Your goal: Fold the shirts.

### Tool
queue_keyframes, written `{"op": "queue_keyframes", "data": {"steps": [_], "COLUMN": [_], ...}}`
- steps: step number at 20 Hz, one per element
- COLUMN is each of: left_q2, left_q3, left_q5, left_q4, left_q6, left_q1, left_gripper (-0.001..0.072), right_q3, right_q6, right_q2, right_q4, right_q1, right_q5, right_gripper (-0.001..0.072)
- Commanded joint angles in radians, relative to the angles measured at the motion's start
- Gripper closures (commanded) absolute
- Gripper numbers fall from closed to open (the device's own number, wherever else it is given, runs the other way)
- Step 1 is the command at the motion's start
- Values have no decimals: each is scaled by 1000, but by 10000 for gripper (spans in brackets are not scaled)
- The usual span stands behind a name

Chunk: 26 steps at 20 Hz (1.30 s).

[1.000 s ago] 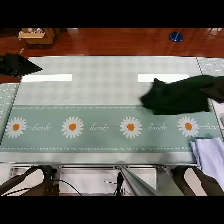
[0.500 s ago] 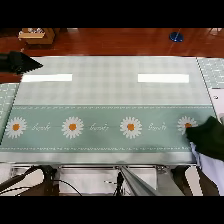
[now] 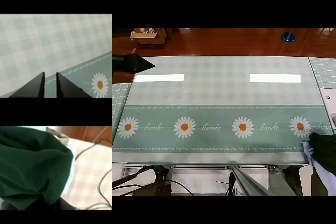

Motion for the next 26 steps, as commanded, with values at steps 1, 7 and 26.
{"op": "queue_keyframes", "data": {"steps": [1,7,26], "left_q2": [-8,-8,-33], "left_q3": [0,1,1], "left_q5": [18,29,225], "left_q4": [31,31,330], "left_q6": [12,8,-145], "left_q1": [25,100,-342], "left_gripper": [498,497,177], "right_q3": [-102,-304,270], "right_q6": [-24,-49,-132], "right_q2": [3,3,-666], "right_q4": [-91,-326,435], "right_q1": [-75,-85,978], "right_q5": [5,-72,-464], "right_gripper": [683,681,116]}}
